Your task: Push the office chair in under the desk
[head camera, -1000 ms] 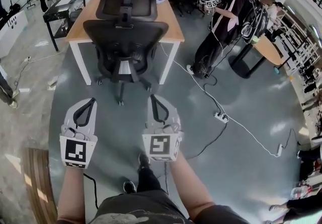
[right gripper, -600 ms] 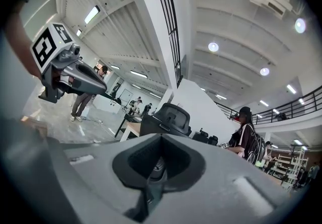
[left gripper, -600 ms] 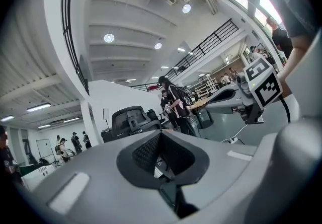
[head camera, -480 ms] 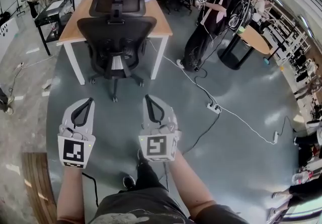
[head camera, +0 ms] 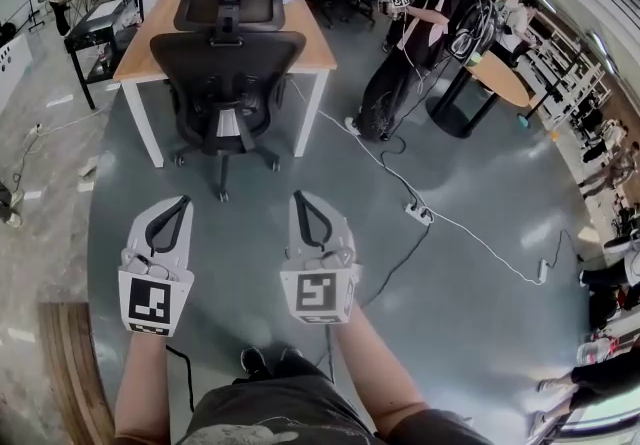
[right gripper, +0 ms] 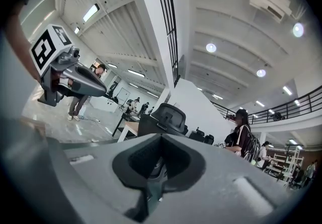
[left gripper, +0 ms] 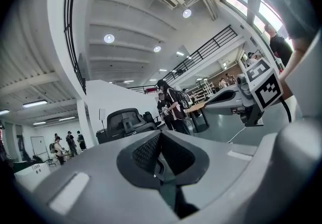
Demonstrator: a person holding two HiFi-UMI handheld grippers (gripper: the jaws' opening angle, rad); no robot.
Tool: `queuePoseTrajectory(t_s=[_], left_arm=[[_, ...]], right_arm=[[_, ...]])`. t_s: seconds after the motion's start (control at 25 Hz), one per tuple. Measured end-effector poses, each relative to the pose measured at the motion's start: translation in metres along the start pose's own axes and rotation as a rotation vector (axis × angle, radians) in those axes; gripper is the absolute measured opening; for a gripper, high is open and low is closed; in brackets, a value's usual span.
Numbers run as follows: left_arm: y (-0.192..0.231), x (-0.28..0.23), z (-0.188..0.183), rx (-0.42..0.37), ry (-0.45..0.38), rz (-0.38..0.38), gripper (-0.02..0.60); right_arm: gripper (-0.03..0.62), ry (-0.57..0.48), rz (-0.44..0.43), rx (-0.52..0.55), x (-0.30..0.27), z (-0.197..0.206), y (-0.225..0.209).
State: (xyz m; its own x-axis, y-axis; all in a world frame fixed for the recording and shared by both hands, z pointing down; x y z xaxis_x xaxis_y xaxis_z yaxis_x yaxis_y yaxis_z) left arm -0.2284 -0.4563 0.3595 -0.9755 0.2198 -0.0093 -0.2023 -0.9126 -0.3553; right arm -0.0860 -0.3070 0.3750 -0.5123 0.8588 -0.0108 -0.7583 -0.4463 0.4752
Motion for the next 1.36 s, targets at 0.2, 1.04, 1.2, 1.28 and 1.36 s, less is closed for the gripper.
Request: queuePoseTrajectory(t_s=[0.2,1.04,1.2,1.28,1.36], left_arm=[[0.001,0.001,-0.002,-0.001,0.002,-0.024,0.018],[-0.047,0.032,-0.02,0.047,0.043,-0.111,0.018],[-0.053,0.033,-0.027,0.059,0.029,-0.108,0.018],[-0.056,0.034,-0.029,0.064,0.022,-0.101,0.018],[-0.058,0.035,-0.033,0.067,0.015,-0.09,0.018]], right_arm=[[-0.009,-0.01,-0.016,-0.001,-0.003,0.002,-0.002],[-0.009,-0.037,-0.109,-0.009,0.036,0.012,-0.022],[-0.009,-0.038,-0.11,-0.017,0.039,0.013,-0.027],[-0.009,-0.037,-0.107,-0.023,0.042,0.013,-0.03],[-0.009,-0.036,-0.103,-0.03,0.044,0.014,-0.032]])
Point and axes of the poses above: the fingertips, and each gripper's own axes: x backward along the fingers, y to its left, z out of its underside, the point moved 6 cm from there along x, backward along the fingers
